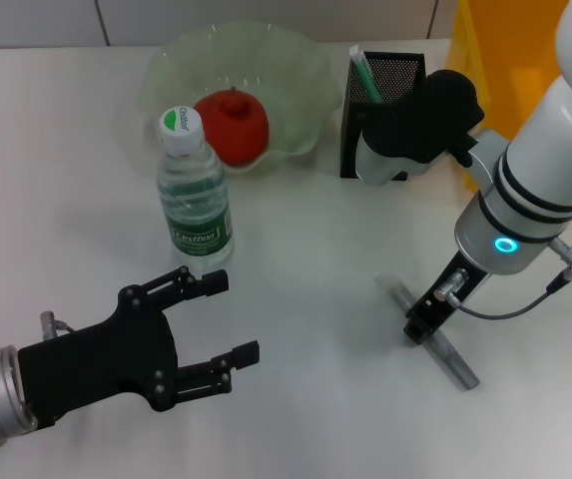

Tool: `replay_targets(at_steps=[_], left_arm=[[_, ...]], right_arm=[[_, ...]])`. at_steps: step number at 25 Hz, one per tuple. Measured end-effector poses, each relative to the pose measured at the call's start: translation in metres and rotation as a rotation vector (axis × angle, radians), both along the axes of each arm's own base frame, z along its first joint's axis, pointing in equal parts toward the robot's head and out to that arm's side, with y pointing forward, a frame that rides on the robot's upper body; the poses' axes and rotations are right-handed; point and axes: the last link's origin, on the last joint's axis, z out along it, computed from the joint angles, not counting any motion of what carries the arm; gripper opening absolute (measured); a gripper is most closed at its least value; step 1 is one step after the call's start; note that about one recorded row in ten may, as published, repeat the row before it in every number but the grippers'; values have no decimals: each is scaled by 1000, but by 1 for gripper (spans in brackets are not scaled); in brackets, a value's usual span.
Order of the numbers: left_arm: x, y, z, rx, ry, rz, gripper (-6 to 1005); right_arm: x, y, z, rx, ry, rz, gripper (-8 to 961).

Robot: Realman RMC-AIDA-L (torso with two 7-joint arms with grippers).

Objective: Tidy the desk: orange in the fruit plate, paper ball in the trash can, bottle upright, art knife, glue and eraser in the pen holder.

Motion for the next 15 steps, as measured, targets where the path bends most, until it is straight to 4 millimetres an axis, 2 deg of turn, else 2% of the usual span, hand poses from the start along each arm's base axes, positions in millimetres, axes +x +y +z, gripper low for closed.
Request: replay_targets(at_steps=[11,15], left_arm=[[1,0,-1,0,-3,-1,816],[1,0,0,0,-3,-3,816]], right_arm=[[0,-2,-1,-10,-5,4,202],[-9,-2,6,15,33,37,164]])
